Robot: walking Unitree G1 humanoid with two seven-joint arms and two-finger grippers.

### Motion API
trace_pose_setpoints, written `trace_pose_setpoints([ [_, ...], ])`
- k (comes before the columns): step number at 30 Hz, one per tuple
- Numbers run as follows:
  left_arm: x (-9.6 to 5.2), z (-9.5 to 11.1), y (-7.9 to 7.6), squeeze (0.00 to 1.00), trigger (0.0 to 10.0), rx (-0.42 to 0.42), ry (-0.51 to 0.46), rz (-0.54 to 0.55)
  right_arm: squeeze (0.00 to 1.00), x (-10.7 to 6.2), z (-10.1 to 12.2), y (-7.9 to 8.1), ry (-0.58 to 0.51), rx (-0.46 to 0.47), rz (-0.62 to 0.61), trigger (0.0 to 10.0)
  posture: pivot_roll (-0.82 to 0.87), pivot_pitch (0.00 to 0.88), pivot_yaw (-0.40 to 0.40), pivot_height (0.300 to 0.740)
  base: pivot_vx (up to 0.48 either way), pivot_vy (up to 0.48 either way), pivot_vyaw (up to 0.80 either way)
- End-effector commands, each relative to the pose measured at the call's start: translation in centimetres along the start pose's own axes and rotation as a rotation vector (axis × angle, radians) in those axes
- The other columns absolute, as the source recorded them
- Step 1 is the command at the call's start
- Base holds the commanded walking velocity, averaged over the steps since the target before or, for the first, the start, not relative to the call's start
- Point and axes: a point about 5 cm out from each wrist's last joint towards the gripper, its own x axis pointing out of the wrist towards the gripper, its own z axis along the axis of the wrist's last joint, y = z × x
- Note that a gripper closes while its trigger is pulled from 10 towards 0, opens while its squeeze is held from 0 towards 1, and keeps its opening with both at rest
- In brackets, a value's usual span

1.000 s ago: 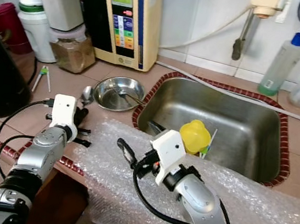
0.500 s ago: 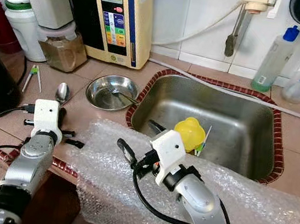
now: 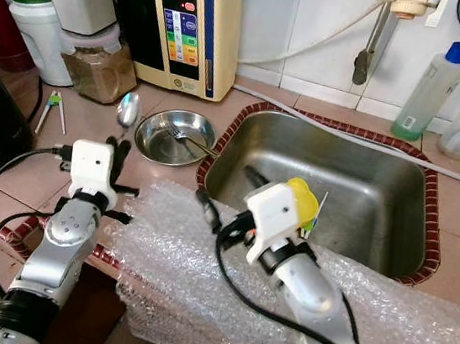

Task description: Kitchen organization

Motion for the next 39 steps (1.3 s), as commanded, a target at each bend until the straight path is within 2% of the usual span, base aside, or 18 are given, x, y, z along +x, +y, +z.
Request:
trace_pose_setpoints([
  [1, 0.4, 1.3, -0.6, 0.00, 0.0, -0.012, -0.067, -0.049, 0.00, 0.1, 0.1, -0.5, -0.014, 0.029, -0.032, 10.0, -0.05, 0.064, 0.079, 0.740, 0.000, 0.000, 0.00],
  [7, 0.9, 1.9, -3.1, 0.00, 0.0, -0.082, -0.105, -0.197, 0.00, 0.3, 0.7, -1.5, -0.076, 0.137, -0.096, 10.0, -0.05, 0.061, 0.077, 0.740, 0.000, 0.000, 0.00],
  [8, 1.0, 2.5, -4.8, 0.00, 0.0, -0.122, -0.129, -0.301, 0.00, 0.5, 1.0, -1.8, -0.099, 0.190, -0.109, 10.0, -0.05, 0.060, 0.078, 0.740, 0.000, 0.000, 0.00],
  [9, 1.0, 2.5, -4.8, 0.00, 0.0, -0.122, -0.129, -0.301, 0.00, 0.5, 1.0, -1.8, -0.099, 0.190, -0.109, 10.0, -0.05, 0.060, 0.078, 0.740, 0.000, 0.000, 0.00],
  [11, 1.0, 3.2, -6.3, 0.00, 0.0, -0.125, -0.173, -0.394, 0.00, 0.7, 1.5, -2.1, -0.138, 0.286, -0.121, 10.0, -0.06, 0.058, 0.083, 0.740, 0.000, 0.000, 0.00],
  [14, 0.9, 3.2, -7.0, 0.00, 0.0, -0.144, -0.173, -0.440, 0.00, 1.0, 1.8, -2.2, -0.161, 0.326, -0.113, 10.0, -0.06, 0.058, 0.083, 0.740, 0.000, 0.000, 0.00],
  [18, 0.7, 3.4, -8.2, 0.00, 0.0, -0.176, -0.177, -0.531, 0.00, 2.5, 3.0, -2.7, -0.229, 0.402, -0.119, 10.0, -0.07, 0.060, 0.094, 0.740, 0.000, 0.000, 0.00],
  [21, 0.6, 3.7, -8.8, 0.00, 0.0, -0.192, -0.191, -0.571, 0.00, 3.5, 3.2, -2.8, -0.235, 0.430, -0.126, 10.0, -0.08, 0.061, 0.095, 0.740, 0.000, 0.000, 0.00],
  [27, 0.4, 3.9, -9.7, 0.00, 0.0, -0.206, -0.211, -0.616, 0.00, 5.8, 2.8, -2.8, -0.210, 0.553, -0.120, 10.0, -0.07, 0.061, 0.089, 0.740, 0.000, 0.000, 0.00],
  [28, 0.4, 3.9, -9.7, 0.00, 0.0, -0.206, -0.212, -0.617, 0.00, 5.9, 2.8, -2.8, -0.209, 0.556, -0.118, 8.8, -0.07, 0.061, 0.089, 0.740, 0.000, 0.000, 0.00],
  [29, 0.3, 4.0, -9.9, 0.00, 0.0, -0.207, -0.213, -0.620, 0.00, 6.1, 2.6, -2.8, -0.200, 0.572, -0.117, 0.0, -0.07, 0.060, 0.081, 0.740, 0.000, 0.000, 0.00],
  [39, 0.2, 4.1, -10.0, 0.00, 0.0, -0.210, -0.223, -0.628, 0.00, 7.0, 2.0, -3.2, -0.166, 0.640, -0.127, 0.0, -0.06, 0.072, 0.067, 0.740, 0.000, 0.000, 0.00],
])
